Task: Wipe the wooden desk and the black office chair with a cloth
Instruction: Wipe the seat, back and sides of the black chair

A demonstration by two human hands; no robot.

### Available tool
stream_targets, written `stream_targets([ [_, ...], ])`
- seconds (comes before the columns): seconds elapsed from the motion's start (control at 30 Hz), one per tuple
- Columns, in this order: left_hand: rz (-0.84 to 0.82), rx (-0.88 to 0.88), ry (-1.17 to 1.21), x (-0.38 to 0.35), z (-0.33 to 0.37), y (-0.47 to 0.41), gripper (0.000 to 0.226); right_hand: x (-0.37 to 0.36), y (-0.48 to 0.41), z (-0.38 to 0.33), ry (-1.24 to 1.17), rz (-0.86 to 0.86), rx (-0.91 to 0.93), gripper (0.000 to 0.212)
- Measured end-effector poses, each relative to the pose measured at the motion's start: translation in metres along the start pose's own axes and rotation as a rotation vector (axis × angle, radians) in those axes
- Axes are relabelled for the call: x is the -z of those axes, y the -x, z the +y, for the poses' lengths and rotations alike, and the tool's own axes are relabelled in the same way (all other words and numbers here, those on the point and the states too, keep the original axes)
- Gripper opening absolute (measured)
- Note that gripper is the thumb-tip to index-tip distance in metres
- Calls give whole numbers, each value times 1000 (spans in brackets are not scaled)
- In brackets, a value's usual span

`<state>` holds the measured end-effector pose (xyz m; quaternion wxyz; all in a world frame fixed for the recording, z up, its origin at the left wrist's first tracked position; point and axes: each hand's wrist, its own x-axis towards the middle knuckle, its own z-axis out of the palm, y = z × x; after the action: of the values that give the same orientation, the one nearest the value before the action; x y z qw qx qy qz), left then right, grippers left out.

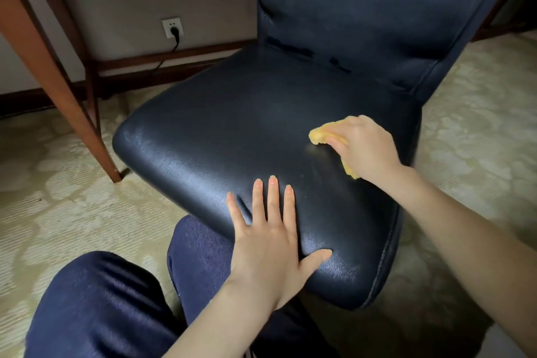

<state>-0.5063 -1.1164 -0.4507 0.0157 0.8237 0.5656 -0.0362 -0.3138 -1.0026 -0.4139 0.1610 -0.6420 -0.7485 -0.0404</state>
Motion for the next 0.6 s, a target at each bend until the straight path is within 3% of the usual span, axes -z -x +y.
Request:
stream_targets([
  [0.17, 18, 14, 49, -2, -20, 0, 93, -16, -8, -54, -16, 1, 27, 29],
  [0.33, 36, 54, 28, 0, -37, 0, 86, -12, 29, -77, -115, 36, 157, 23],
  [0.5, 23, 102, 15, 9, -57, -4, 85, -2, 71, -72, -205, 35, 237, 22],
  [0.6, 6, 169, -34, 17, -60, -9, 91, 1, 83, -48, -205, 75, 196, 23],
])
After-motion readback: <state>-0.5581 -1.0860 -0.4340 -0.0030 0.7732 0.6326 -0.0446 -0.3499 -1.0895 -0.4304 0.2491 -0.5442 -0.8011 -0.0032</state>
